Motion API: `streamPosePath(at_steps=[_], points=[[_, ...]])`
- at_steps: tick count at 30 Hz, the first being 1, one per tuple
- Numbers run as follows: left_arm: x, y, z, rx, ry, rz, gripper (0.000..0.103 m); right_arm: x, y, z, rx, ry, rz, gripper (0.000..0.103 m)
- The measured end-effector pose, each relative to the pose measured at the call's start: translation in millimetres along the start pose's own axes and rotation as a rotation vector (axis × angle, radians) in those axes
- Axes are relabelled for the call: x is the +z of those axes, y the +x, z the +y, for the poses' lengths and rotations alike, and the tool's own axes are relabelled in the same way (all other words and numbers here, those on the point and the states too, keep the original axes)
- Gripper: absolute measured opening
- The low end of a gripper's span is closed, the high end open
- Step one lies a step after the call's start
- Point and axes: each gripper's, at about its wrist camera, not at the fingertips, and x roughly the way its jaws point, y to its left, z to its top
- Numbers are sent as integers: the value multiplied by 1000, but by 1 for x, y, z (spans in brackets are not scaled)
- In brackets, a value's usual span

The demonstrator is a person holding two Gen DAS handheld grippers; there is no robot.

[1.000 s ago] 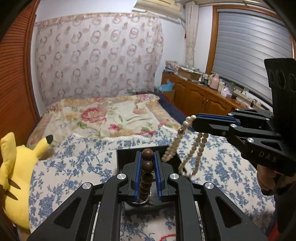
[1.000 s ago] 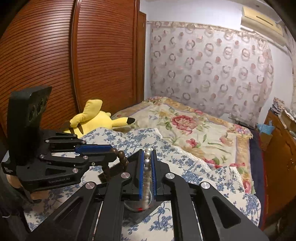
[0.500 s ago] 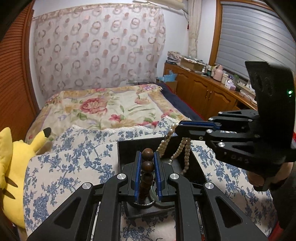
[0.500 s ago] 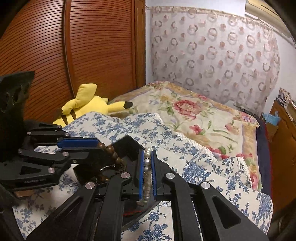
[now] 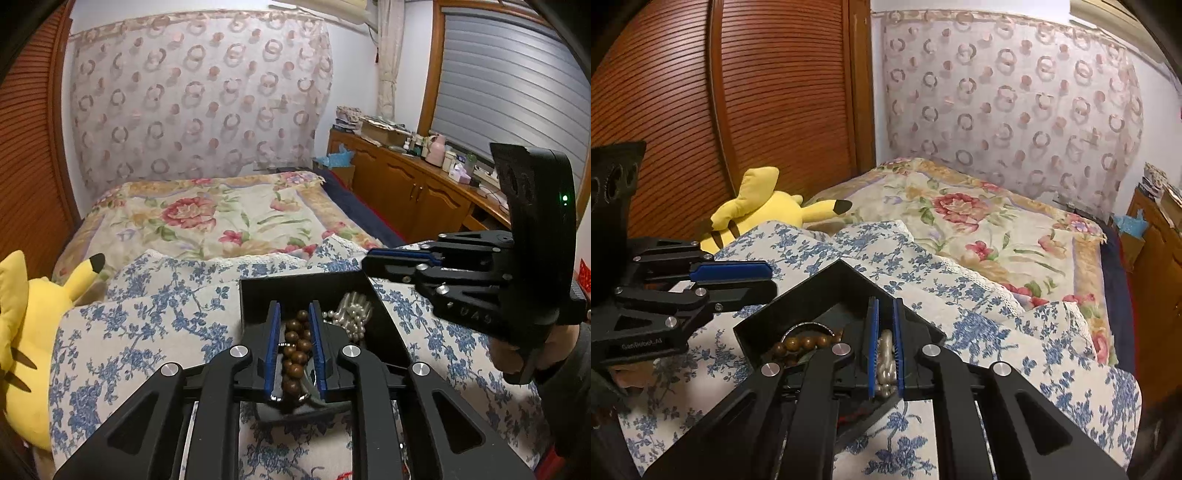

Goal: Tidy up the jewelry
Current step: 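Open both grippers to drop the bracelet and pearls into the box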

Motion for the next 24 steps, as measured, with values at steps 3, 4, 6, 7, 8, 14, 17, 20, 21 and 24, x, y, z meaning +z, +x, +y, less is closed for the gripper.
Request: streamPosePath(at_steps=[3,4,6,7,8,14,17,20,21,24], points=[[-8,-10,0,4,-1,-3,17,-7,-12,0,-5,19,-15,9],[-10,-12,-2,5,-1,-3,18,-10,-16,1,-6,23,-19,9],[-18,-19,-4,8,1,-3,21,-16,-24,5,-10,32,-23,9],[-20,-21,-4,7,2,-2,22,-20,-28,7,-13,36,-25,9],[-23,-24,-5,7,3,-2,22,-24,-32,8,-16,39,-26,9],[-46,-43,-12,1,8,-1,23,-53,-58,27,-25,54,-26,9],[-59,-50,-14,-4,9,12,24,-68,-68,39,-35,52,-20,9],[-72,-53,-17,-5,10,29,26,-83,-74,48,-38,60,-14,9],[-76,-54,-18,-7,9,35,27,-87,-76,51,-37,63,-11,9],[-89,-55,-22,-10,9,58,29,-101,-79,59,-39,66,-2,9]])
